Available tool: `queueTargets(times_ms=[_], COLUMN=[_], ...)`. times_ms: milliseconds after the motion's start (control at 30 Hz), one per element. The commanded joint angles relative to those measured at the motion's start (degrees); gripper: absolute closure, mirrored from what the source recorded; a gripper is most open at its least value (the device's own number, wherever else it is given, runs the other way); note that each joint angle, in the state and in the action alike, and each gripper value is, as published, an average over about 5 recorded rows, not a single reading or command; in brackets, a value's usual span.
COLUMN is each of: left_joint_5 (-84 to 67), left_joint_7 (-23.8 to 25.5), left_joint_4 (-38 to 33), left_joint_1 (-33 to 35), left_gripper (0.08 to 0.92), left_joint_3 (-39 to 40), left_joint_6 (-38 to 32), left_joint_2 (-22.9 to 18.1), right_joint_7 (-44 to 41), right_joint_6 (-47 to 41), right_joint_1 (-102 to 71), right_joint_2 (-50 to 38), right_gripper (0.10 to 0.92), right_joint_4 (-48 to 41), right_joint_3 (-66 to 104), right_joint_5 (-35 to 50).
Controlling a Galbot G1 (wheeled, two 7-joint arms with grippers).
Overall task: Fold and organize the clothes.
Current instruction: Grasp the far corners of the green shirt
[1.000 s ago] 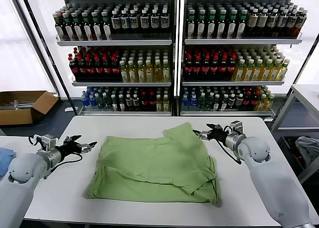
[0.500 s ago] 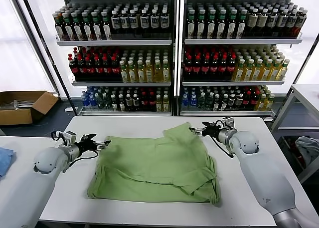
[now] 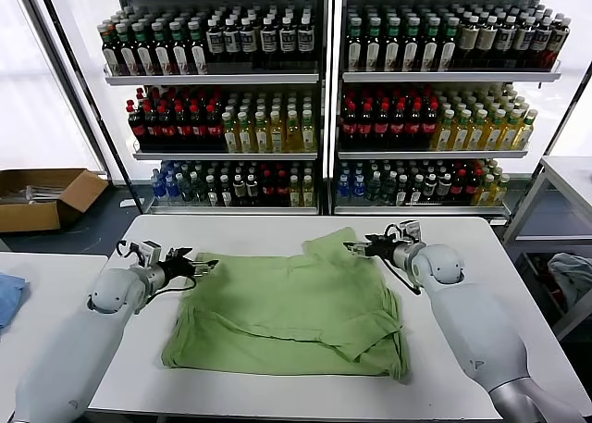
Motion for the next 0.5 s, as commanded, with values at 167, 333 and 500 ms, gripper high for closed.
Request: queueTargets(times_ms=[167, 333, 500], left_joint_5=[2.2, 2.65, 2.69], left_joint_7=[1.44, 2.35, 2.78], left_joint_4=[2.79, 3.01, 3.01], left_joint_1=[-0.44, 0.3, 0.57], left_gripper=[0.285, 0.433, 0.571], left_joint_3=[0.94, 0.55, 0.43], left_joint_6=[-1.07, -1.7, -1.87], left_joint_2=[-0.9, -0.44, -0.45], right_joint_7=[0.69, 0.73, 1.34], right_joint_6=[-0.27, -0.26, -0.23], right_joint_1=[-0.17, -0.75, -1.21], right_joint_2=[0.96, 0.92, 1.0], right_gripper=[0.558, 0.705, 0.851], right_joint_4=[-0.3, 0.75, 1.85], right_joint_3=[-0.83, -0.75, -0.17], right_joint_5=[0.17, 0.45, 1.21])
